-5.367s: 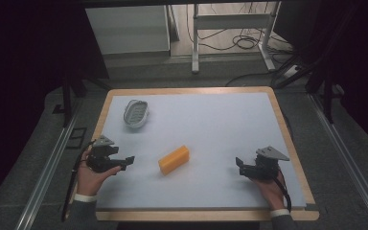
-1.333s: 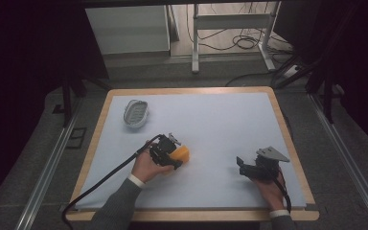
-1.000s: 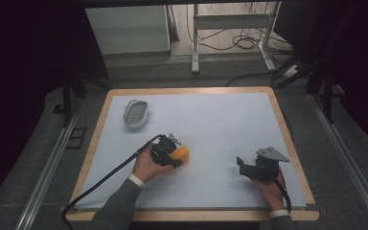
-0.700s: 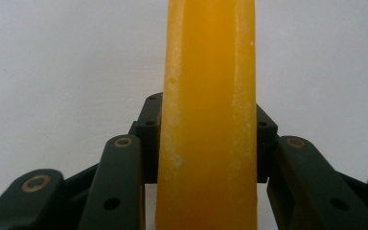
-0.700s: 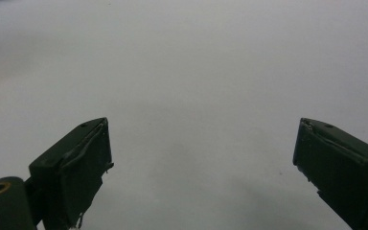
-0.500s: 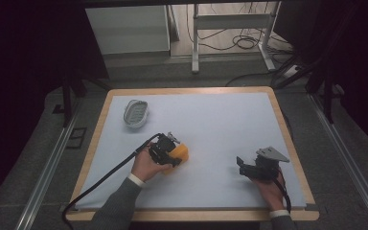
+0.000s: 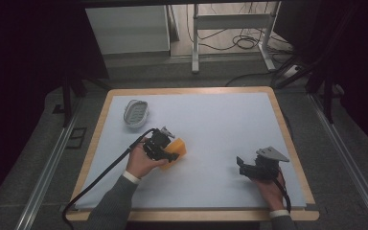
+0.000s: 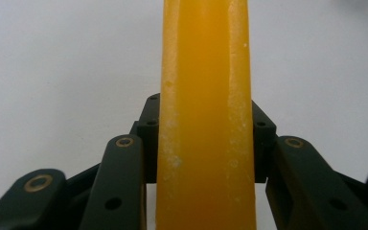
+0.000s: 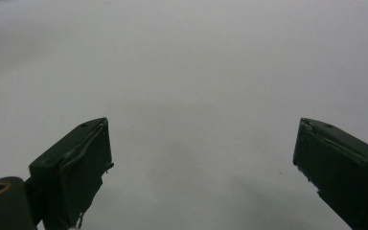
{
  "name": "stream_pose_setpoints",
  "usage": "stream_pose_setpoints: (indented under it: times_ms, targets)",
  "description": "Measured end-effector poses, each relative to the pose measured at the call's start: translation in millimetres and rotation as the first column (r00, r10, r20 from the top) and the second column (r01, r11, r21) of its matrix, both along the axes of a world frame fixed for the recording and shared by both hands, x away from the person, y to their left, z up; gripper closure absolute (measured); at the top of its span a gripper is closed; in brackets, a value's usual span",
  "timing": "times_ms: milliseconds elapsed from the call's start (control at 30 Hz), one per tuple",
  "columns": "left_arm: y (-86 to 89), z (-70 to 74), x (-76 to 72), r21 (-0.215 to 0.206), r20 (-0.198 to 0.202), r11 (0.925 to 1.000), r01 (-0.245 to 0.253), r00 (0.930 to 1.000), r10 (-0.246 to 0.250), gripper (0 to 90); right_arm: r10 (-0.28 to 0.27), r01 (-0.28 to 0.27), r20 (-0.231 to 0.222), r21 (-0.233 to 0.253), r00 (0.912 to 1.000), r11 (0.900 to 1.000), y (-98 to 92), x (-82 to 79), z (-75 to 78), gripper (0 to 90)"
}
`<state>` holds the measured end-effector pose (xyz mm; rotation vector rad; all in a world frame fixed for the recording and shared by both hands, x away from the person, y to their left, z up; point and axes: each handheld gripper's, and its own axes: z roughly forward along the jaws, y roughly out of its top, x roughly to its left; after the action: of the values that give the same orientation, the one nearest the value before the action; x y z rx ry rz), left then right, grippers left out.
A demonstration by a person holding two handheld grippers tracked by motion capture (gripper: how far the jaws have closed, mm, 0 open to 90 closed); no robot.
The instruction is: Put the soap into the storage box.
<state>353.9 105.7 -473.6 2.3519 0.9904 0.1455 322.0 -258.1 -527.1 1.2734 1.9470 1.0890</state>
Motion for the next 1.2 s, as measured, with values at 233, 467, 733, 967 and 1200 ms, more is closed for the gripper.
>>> stream_pose_setpoints:
  times_ms: [233, 467, 733, 967, 1200]
  targets:
    - [3.9, 4.1, 0.5, -0.006, 0.008, 1.0, -0.004, 1.0, 0.004, 61.0, -0.001, 0.001, 0.001, -0.002, 1.0, 1.0, 0.2, -0.1, 0.0, 6.0]
    - [8.5, 10.5, -0.3, -0.017, 0.025, 0.9997, -0.015, 0.9996, 0.016, 61.0, 0.001, -0.001, 0.002, -0.005, 1.0, 1.0, 0.3, -0.2, 0.0, 6.0]
    - [13.6, 15.0, 0.9, -0.023, 0.032, 0.9994, -0.026, 0.9991, 0.027, 61.0, 0.002, -0.002, 0.002, -0.007, 1.0, 1.0, 0.7, -0.4, 0.0, 6.0]
    - [17.8, 18.5, 2.3, -0.027, 0.034, 0.9992, -0.031, 0.9989, 0.032, 61.0, 0.001, -0.001, 0.003, -0.01, 1.0, 1.0, 0.7, -0.2, -0.1, 6.0]
    - [22.2, 21.9, 3.8, -0.028, 0.04, 0.9988, -0.04, 0.9984, 0.042, 61.0, 0.0, 0.0, 0.002, -0.006, 1.0, 1.0, 0.5, -0.1, -0.1, 6.0]
